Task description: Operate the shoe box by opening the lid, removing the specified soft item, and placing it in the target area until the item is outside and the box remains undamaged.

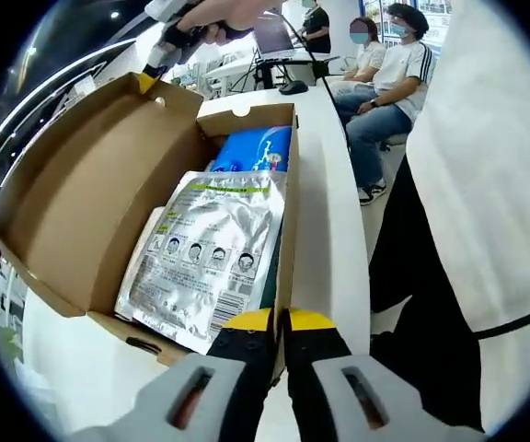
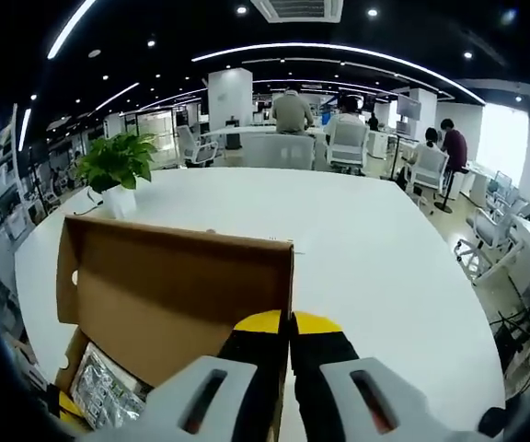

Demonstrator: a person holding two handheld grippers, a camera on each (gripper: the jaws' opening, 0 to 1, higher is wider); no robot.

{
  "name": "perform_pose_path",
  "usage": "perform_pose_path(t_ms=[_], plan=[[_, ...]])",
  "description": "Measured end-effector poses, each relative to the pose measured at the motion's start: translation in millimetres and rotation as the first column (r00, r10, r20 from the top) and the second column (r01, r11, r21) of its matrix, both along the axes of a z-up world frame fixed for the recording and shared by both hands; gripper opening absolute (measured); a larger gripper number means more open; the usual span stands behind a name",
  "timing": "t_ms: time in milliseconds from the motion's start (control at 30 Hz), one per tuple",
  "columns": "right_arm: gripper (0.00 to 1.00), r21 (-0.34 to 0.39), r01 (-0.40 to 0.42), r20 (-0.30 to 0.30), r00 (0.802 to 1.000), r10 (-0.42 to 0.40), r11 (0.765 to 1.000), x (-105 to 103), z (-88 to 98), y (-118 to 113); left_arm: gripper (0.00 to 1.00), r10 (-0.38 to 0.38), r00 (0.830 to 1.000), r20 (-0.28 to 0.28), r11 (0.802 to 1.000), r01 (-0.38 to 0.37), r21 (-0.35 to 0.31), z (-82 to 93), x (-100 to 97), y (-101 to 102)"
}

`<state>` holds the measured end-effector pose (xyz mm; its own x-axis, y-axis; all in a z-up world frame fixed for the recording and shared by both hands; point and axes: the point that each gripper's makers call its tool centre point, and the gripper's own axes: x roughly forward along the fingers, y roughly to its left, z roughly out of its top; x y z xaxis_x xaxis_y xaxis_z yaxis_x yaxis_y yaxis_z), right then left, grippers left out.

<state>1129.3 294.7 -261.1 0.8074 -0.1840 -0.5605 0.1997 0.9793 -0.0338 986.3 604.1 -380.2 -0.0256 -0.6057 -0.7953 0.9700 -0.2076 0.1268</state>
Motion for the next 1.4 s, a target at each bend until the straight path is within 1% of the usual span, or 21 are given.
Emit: perform_pose_path(t_ms=[33, 67, 100, 200, 267, 400, 467, 500, 533, 600, 700, 800, 933, 1000, 1067, 1133, 1200, 1233, 1300, 1333, 1400], plan=[[0.00, 0.023, 0.009, -0.028, 1.000, -0.008, 1.000, -1, -0.8, 2, 0.03, 0.003, 1.000, 0.002, 1.000, -0.003, 0.001, 0.2, -0.2, 0], [0.00, 0.009, -0.008, -0.057, 0.998, 0.009, 1.000, -1, -2.2, 2, 0.03, 0.005, 1.000, 0.003, 1.000, -0.005, 0.003, -0.2, -0.1, 0], [0.00, -0.009, -0.038, -0.088, 0.995, 0.037, 0.999, 6, -8.4, -1, 0.03, 0.003, 1.000, 0.006, 1.000, -0.003, 0.006, -0.6, -0.2, 0], [0.00, 0.011, -0.036, -0.118, 0.992, 0.037, 0.999, 11, -15.3, -3, 0.03, 0.005, 1.000, 0.004, 1.000, -0.005, 0.007, -0.7, -0.1, 0], [0.00, 0.038, -0.024, -0.140, 0.990, 0.029, 0.999, 9, -16.9, -2, 0.03, 0.006, 1.000, 0.004, 1.000, -0.006, 0.007, -0.9, -0.1, 0], [0.00, 0.047, -0.030, -0.166, 0.985, 0.037, 0.998, 17, -25.0, -5, 0.03, 0.007, 1.000, 0.009, 1.000, -0.007, 0.011, -1.3, -0.6, -1], [0.00, 0.086, -0.004, -0.184, 0.983, 0.020, 0.996, 20, -30.9, -8, 0.03, 0.010, 1.000, 0.006, 1.000, -0.010, 0.013, -1.6, -0.5, -1], [0.00, 0.087, -0.010, -0.192, 0.981, 0.026, 0.996, 18, -29.3, -6, 0.03, 0.011, 1.000, 0.006, 1.000, -0.011, 0.014, -1.7, -0.6, -1], [0.00, 0.082, -0.020, -0.207, 0.978, 0.037, 0.996, 18, -30.7, -6, 0.03, 0.012, 1.000, 0.005, 1.000, -0.012, 0.015, -1.3, -0.9, -1], [0.00, 0.100, 0.003, -0.241, 0.970, 0.021, 0.995, 18, -32.5, -5, 0.03, 0.020, 1.000, 0.000, 1.000, -0.020, 0.023, -1.3, -1.2, -2], [0.00, 0.102, 0.007, -0.287, 0.958, 0.022, 0.995, 22, -38.9, -7, 0.03, 0.022, 1.000, 0.005, 0.999, -0.022, 0.038, -1.5, -1.5, -2], [0.00, 0.111, 0.016, -0.312, 0.950, 0.020, 0.994, 27, -46.3, -11, 0.03, 0.019, 1.000, 0.006, 0.999, -0.019, 0.031, -0.7, -1.9, -2], [0.00, 0.137, 0.035, -0.329, 0.944, 0.012, 0.990, 29, -53.1, -14, 0.04, 0.033, 0.999, 0.014, 0.999, -0.033, 0.038, -1.4, -2.2, -2], [0.00, 0.147, 0.054, -0.335, 0.942, -0.002, 0.988, 32, -56.9, -17, 0.04, 0.015, 0.999, 0.045, 0.998, -0.018, 0.055, -2.5, -2.7, -2], [0.00, 0.132, 0.047, -0.342, 0.940, 0.000, 0.990, 30, -59.8, -12, 0.04, 0.031, 0.999, 0.039, 0.998, -0.033, 0.061, -2.7, -1.5, -1], [0.00, 0.131, 0.070, -0.342, 0.939, -0.021, 0.989, 31, -64.3, -13, 0.04, 0.034, 0.999, 0.036, 0.998, -0.036, 0.059, -2.4, -1.1, -1], [0.00, 0.118, 0.064, -0.336, 0.942, -0.021, 0.991, 31, -69.2, -14, 0.04, 0.032, 0.999, 0.038, 0.998, -0.034, 0.059, -2.4, -1.1, -1], [0.00, 0.114, 0.073, -0.327, 0.944, -0.032, 0.991, 31, -68.1, -13, 0.04, 0.032, 0.999, 0.038, 0.998, -0.035, 0.060, -2.5, -0.9, -1], [0.00, 0.090, 0.098, -0.317, 0.946, -0.065, 0.991, 33, -74.1, -14, 0.04, 0.033, 0.999, 0.037, 0.998, -0.035, 0.061, -2.7, -0.8, -1], [0.00, 0.060, 0.088, -0.323, 0.944, -0.064, 0.994, 34, -76.5, -15, 0.04, 0.027, 0.999, 0.039, 0.998, -0.030, 0.062, -2.4, -1.0, -1], [0.00, 0.050, 0.085, -0.332, 0.941, -0.064, 0.995, 34, -72.3, -9, 0.04, 0.017, 0.999, 0.042, 0.998, -0.020, 0.061, -2.0, -1.4, -1]])
